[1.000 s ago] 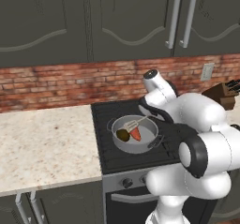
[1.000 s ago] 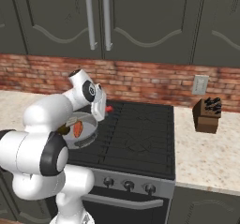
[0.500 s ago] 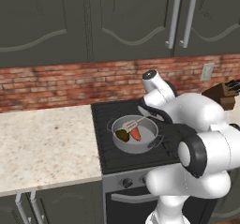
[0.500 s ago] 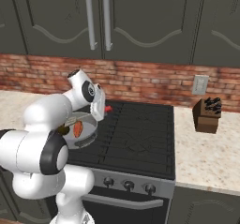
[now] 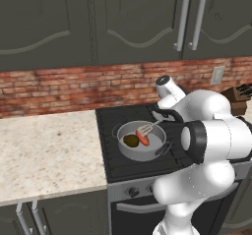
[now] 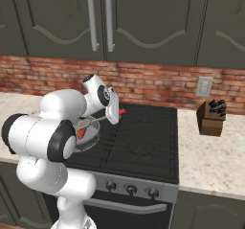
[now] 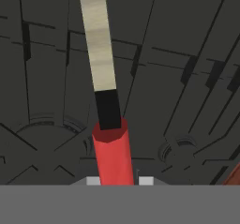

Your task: Put the avocado and sweet potato in the pot. Retrieve the spatula and lightly stir the vegetables in the pot.

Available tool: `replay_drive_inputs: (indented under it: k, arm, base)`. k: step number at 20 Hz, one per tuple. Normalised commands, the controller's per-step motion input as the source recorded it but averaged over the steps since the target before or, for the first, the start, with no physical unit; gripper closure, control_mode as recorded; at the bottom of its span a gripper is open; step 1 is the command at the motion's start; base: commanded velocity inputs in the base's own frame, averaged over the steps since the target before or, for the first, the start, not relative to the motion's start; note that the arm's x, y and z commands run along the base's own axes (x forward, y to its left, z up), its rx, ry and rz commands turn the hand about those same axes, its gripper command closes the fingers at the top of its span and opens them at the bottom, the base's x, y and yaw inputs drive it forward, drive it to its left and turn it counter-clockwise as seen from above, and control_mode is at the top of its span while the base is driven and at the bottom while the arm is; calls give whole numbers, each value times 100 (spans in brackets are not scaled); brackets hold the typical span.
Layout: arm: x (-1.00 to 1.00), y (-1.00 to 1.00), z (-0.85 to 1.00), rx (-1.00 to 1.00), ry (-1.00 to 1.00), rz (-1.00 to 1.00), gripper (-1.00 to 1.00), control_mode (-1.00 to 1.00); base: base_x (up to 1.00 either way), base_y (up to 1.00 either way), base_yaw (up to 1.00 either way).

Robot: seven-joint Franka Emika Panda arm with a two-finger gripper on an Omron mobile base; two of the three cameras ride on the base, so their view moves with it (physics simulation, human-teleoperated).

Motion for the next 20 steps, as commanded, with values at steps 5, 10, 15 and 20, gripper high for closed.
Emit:
replay_drive_inputs:
  k: [5,10,15,20]
  arm:
    - [4,-19,6,-1,0,0,100,-100]
    - [-8,15,45,5,-2,0,100,-100]
    - [-1,12,16,4,-2,0,100,-100]
    - [0,20,-25,0,0,0,100,-100]
  base:
    - [0,0,0]
    - [0,0,0]
    - [0,0,0]
    - [0,0,0]
